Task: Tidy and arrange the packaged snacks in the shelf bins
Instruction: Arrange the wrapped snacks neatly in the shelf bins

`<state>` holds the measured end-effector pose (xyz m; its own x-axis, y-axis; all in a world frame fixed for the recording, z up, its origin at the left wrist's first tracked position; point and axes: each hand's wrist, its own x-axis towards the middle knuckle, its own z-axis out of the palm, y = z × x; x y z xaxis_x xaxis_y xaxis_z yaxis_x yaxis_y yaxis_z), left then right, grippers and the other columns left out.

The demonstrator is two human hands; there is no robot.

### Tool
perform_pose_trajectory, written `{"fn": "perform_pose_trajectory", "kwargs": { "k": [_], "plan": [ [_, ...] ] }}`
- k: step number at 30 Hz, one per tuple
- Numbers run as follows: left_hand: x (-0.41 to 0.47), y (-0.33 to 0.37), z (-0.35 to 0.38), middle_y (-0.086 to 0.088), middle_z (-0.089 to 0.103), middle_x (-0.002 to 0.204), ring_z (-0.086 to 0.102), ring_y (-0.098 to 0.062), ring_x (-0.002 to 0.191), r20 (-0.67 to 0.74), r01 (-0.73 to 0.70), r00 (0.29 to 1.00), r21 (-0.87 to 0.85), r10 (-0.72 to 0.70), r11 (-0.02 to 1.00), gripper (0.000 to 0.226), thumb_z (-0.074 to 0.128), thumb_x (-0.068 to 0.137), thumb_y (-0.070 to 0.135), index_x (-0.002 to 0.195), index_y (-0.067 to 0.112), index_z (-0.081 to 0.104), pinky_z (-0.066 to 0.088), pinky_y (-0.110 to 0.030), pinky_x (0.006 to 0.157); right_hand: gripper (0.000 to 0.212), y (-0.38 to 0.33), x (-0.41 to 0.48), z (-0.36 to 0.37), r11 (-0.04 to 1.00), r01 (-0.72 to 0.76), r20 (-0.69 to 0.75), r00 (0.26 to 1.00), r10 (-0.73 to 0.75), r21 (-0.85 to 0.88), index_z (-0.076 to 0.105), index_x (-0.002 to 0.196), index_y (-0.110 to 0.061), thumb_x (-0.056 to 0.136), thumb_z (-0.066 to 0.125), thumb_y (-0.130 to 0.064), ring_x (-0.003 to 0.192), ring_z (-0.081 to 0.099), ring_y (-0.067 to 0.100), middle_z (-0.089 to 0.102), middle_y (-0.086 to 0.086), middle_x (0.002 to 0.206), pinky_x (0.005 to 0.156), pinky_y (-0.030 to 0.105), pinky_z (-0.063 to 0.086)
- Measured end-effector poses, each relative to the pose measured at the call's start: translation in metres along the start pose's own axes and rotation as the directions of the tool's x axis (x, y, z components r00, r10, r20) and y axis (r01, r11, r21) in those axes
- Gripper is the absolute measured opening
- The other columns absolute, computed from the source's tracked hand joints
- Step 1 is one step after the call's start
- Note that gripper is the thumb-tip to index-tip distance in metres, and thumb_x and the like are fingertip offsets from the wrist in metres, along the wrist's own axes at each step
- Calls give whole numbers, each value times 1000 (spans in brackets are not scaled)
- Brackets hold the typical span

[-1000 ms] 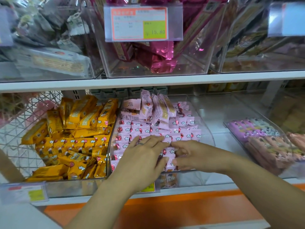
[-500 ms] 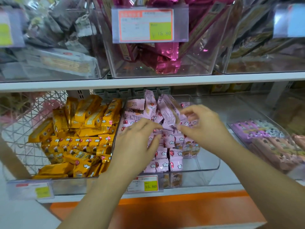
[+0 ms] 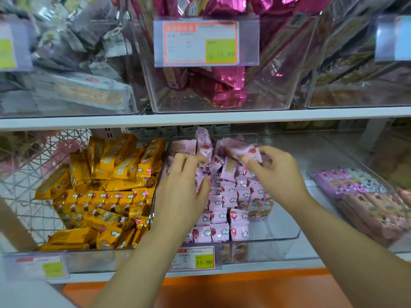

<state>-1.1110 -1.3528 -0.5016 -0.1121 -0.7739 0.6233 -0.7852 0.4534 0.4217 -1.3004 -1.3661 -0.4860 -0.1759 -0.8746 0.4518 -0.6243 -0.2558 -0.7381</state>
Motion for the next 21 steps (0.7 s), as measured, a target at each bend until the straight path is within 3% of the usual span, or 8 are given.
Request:
{"fn": "perform_pose_trajectory", "kwargs": {
  "k": [3,8,12,15,19,21],
  "plan": [
    [-1,0,2,7,45,115,45,-10,56,19,-14,1000,15,14,1000,32,65,87,23,116,23,54,33,-22,50,14,-2,0,-13,991,-67,8,998,67,117,60,77,-31,91,61,-27,58,57,-2,63,-14,70,53,10,41],
    [2,4,4,6,39,126,40,-6,54,19,-6,1000,3,6,1000,47,66,85,24,129,25,49,23,-12,48,20,1,-2,-26,971,-175,51,984,169,162,65,94,-9,93,57,-27,42,54,0,62,7,65,39,11,34],
    [11,8,6,5,28,138,45,-10,64,55,-9,998,96,4,995,56,60,90,32,140,35,35,36,-21,52,18,4,-2,-33,942,-228,64,974,219,245,67,94,-15,93,57,-30,47,56,1,64,6,69,50,16,42],
    [21,10,10,-3,32,138,44,-12,66,73,18,997,114,-26,993,47,57,92,33,136,34,42,38,-23,53,12,5,-3,-35,892,-274,88,962,259,359,66,90,-21,92,57,-29,61,62,13,68,4,74,63,30,48],
    [28,11,10,-1,37,138,54,-17,90,103,95,990,-2,-94,996,38,58,92,30,129,29,52,41,-25,73,10,1,-6,-37,770,-319,155,947,281,552,62,89,-15,94,55,-19,75,71,21,71,0,71,73,32,56],
    [29,10,10,-2,41,135,53,-15,90,81,98,992,-56,-93,994,36,63,90,26,125,25,56,38,-21,79,10,-2,-8,-36,714,-324,197,946,257,620,58,89,-14,96,52,-17,84,72,24,71,-3,73,78,33,57]
  ]
}}
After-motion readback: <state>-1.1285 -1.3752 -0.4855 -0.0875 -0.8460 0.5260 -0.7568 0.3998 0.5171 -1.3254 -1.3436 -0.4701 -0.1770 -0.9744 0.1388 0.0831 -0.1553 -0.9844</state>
